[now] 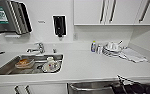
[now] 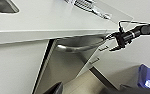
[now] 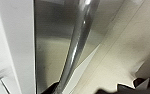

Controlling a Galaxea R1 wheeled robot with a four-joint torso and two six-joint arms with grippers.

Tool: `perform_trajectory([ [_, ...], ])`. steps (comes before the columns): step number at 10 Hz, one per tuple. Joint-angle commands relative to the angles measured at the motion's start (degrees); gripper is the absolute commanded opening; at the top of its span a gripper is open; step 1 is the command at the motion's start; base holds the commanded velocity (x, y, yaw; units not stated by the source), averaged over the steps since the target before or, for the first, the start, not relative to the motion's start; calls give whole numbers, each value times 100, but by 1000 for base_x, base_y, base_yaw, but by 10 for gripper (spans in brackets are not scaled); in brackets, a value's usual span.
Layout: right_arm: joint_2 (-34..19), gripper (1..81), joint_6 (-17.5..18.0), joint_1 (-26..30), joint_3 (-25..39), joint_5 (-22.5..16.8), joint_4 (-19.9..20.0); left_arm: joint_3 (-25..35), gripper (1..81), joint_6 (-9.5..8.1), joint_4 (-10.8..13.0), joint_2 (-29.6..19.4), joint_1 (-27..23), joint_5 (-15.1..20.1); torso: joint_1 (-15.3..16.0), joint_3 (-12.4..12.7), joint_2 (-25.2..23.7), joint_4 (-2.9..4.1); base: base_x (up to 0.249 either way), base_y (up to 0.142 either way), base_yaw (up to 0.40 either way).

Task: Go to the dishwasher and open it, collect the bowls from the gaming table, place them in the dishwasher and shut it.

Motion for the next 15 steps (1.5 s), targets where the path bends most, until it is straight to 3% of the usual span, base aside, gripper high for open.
perform_trajectory([
  [1,-117,811,702,801,-19,-284,-160,121,811,15,96,-205,-479,18,0,0,0,0,0,0,0],
  [3,-12,811,1481,818,-63,-275,-483,112,811,15,96,-223,-479,9,0,0,0,0,0,0,0],
  [5,225,811,1764,827,-150,-284,-713,112,811,15,96,-231,-479,18,0,0,0,0,0,0,0],
  [11,647,811,1844,835,-634,-318,-766,130,811,24,105,-231,-479,44,0,0,0,0,0,0,0],
  [14,964,811,1888,1038,-819,-1101,-1276,121,811,33,105,-214,-479,53,0,-2,0,0,0,0,0],
  [15,1026,811,1888,1020,-872,-1127,-1329,121,811,33,105,-205,-479,53,0,-2,0,0,0,0,0],
])
